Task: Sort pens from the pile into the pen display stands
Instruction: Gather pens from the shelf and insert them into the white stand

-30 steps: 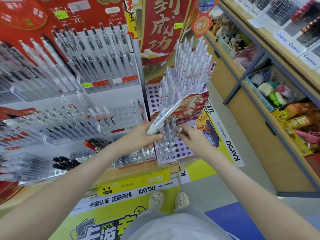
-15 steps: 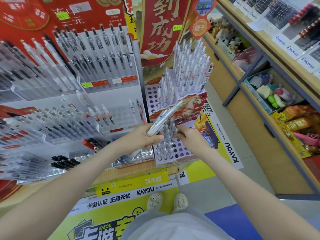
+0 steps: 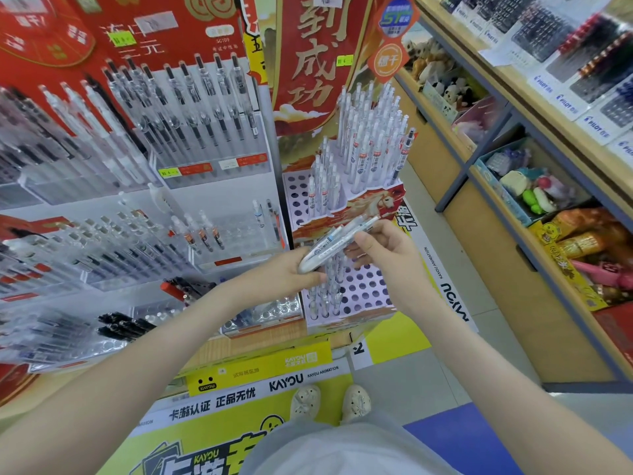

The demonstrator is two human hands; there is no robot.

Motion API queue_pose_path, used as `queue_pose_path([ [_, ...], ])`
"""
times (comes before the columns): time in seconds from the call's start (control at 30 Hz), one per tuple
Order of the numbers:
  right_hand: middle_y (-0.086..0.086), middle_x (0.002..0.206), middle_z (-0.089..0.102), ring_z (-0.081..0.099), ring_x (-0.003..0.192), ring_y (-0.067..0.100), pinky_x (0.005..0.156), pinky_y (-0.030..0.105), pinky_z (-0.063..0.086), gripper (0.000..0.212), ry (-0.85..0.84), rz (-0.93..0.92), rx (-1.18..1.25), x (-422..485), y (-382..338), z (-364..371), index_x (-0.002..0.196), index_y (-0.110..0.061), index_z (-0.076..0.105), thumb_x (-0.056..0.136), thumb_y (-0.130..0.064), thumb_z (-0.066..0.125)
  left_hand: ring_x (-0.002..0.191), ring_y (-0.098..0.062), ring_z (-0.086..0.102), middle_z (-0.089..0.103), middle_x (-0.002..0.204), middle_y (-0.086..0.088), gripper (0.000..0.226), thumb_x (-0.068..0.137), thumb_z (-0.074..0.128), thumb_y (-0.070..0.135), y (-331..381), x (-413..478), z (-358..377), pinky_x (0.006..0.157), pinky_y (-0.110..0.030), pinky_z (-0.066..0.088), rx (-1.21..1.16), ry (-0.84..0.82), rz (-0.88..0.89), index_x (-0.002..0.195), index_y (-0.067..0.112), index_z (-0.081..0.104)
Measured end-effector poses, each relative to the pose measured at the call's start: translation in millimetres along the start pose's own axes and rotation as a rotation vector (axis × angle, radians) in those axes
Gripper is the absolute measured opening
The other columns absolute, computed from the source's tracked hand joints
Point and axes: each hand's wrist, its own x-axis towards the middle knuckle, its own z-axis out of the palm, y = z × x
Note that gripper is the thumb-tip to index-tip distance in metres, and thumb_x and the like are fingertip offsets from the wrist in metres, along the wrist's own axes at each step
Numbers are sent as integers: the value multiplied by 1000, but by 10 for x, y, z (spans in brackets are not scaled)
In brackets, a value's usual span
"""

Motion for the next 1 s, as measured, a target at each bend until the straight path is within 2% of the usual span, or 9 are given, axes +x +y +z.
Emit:
queue_pose_path([
  [0.1,15,93,68,67,85,28,70,33,55,13,8,12,25,3,6,-46,104,-2,57,94,-9,55,47,3,43,50,73,7,26,94,60,28,18,31,-14,46,-13,36,103,51,7,114,13,52],
  [0.27,9,101,65,63,95,27,76,34,56,17,41,-44,38,-10,4,-17,110,-4,58,94,-9,55,56,-6,47,54,77,5,21,94,59,30,20,64,-31,47,-16,37,228,103,0,107,16,52],
  [0.33,8,101,63,60,94,23,78,29,55,17,66,-60,35,-1,6,-7,110,-7,59,93,-9,57,57,-7,48,55,77,5,19,94,58,30,16,64,-28,48,-16,38,231,107,3,107,17,52],
  [0.4,9,100,63,59,93,26,82,32,53,13,80,-84,38,20,4,-29,105,-8,60,93,-11,57,57,-7,48,55,76,7,12,95,58,30,8,56,-45,48,-16,39,227,117,14,102,23,53],
  [0.5,7,92,62,61,84,22,79,33,53,6,133,-148,223,60,-41,-146,94,-9,55,96,-7,49,62,-11,53,53,76,8,7,96,56,31,-4,22,-94,52,-20,44,226,121,22,92,31,50],
  [0.63,1,82,63,60,78,18,71,30,52,19,217,-193,269,96,-13,-451,89,-14,55,98,-4,42,66,-13,50,53,83,2,19,97,54,34,-62,-31,-130,57,-26,44,210,119,-2,108,18,54],
  [0.77,2,81,62,62,77,19,73,32,53,18,255,-159,34,59,204,-593,89,-16,54,98,-4,44,64,-15,53,56,80,-1,10,97,54,33,-118,-39,-132,60,-36,50,178,101,-15,105,30,48],
  [0.9,15,88,63,62,81,26,82,43,53,10,72,-108,-322,39,398,-482,89,-4,55,92,5,50,58,-10,52,58,76,3,10,97,54,30,-110,-27,-115,57,-32,49,139,91,-15,97,35,45],
  [1.0,18,86,60,53,72,32,70,44,45,10,-63,-110,-545,43,490,-392,90,-8,55,93,0,50,54,-8,51,58,69,8,14,97,54,28,-85,-25,-111,54,-27,46,89,88,-6,93,37,44],
])
